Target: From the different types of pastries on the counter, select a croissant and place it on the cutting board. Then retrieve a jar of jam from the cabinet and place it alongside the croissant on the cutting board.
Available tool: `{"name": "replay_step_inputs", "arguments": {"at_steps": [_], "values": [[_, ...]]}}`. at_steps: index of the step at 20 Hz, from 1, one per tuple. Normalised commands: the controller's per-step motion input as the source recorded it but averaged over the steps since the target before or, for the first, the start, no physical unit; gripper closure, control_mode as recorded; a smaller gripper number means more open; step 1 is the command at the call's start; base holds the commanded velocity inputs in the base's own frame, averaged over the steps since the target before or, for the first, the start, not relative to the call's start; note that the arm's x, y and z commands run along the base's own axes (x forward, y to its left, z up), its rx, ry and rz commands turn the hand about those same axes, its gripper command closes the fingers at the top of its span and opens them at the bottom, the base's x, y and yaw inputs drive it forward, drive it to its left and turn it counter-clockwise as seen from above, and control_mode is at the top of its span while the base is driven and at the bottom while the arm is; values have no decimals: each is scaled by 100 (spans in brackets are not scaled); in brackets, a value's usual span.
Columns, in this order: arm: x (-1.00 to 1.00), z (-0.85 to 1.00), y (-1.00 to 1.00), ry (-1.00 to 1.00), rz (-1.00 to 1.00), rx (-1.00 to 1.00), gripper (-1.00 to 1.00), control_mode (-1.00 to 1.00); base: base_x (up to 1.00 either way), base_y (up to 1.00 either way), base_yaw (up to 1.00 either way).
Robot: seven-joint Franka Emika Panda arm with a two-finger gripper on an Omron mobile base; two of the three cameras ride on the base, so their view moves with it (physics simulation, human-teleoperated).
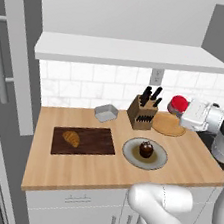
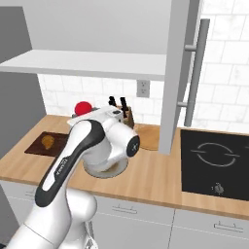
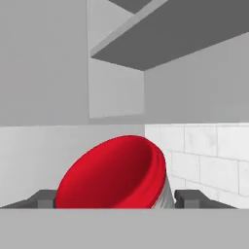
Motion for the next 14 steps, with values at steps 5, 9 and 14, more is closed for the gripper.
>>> {"name": "replay_step_inputs", "arguments": {"at_steps": [5, 9, 14], "values": [[7, -66, -1, 9, 1, -2, 100, -100, 0, 0, 0], [32, -53, 0, 0, 9, 0, 100, -100, 0, 0, 0], [43, -34, 9, 8, 22, 2, 100, -100, 0, 0, 0]]}}
